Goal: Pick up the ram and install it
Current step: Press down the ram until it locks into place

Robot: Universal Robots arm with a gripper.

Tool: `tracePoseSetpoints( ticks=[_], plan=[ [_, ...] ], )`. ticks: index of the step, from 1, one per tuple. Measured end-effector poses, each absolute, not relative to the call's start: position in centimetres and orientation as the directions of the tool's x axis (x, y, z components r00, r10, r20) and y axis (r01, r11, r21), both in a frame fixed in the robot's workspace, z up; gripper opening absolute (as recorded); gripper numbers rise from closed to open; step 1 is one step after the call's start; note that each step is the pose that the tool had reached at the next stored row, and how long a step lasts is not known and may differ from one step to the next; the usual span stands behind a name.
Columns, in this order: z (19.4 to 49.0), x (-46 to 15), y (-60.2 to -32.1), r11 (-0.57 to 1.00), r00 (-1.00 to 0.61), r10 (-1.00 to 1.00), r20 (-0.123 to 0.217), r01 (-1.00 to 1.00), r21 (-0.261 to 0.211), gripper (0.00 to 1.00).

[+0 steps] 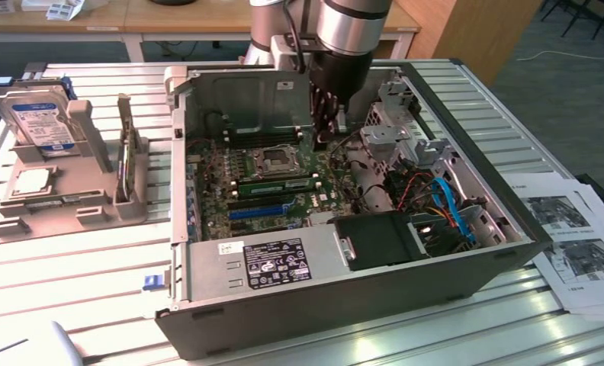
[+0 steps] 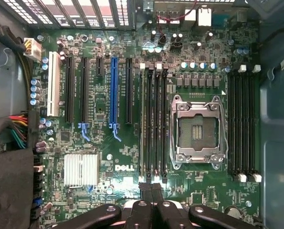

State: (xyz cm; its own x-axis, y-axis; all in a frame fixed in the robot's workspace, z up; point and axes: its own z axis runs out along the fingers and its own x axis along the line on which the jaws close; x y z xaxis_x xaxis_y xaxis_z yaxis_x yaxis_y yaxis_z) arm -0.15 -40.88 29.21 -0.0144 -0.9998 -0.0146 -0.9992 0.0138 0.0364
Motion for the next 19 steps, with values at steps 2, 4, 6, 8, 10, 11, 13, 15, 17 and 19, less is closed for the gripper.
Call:
tracePoseSetpoints(
  ticks=[2,4,6,8,10,11,13,15,17,19],
  plan=[
    [29.0,-0.1,-40.9,0.014,-0.014,-1.000,-0.014,-0.999,0.036,0.10],
    [28.8,-0.1,-40.9,0.014,-0.014,-1.000,-0.013,-0.999,0.036,0.10],
    [28.6,-0.1,-40.9,0.014,-0.014,-1.000,-0.012,-0.999,0.036,0.10],
    [28.5,-0.1,-40.9,0.014,-0.014,-1.000,-0.011,-0.999,0.036,0.10],
    [28.3,-0.1,-40.9,0.014,-0.014,-1.000,-0.010,-0.999,0.036,0.10],
    [28.2,-0.1,-40.9,0.014,-0.014,-1.000,-0.010,-0.999,0.036,0.10],
    [28.1,-0.1,-40.9,0.014,-0.014,-1.000,-0.009,-0.999,0.036,0.10],
    [27.9,-0.1,-40.9,0.014,-0.014,-1.000,-0.008,-0.999,0.036,0.10],
    [27.8,-0.1,-40.9,0.014,-0.014,-1.000,-0.007,-0.999,0.036,0.10],
    [27.6,-0.1,-40.9,0.014,-0.014,-1.000,-0.006,-0.999,0.036,0.10]
  ],
)
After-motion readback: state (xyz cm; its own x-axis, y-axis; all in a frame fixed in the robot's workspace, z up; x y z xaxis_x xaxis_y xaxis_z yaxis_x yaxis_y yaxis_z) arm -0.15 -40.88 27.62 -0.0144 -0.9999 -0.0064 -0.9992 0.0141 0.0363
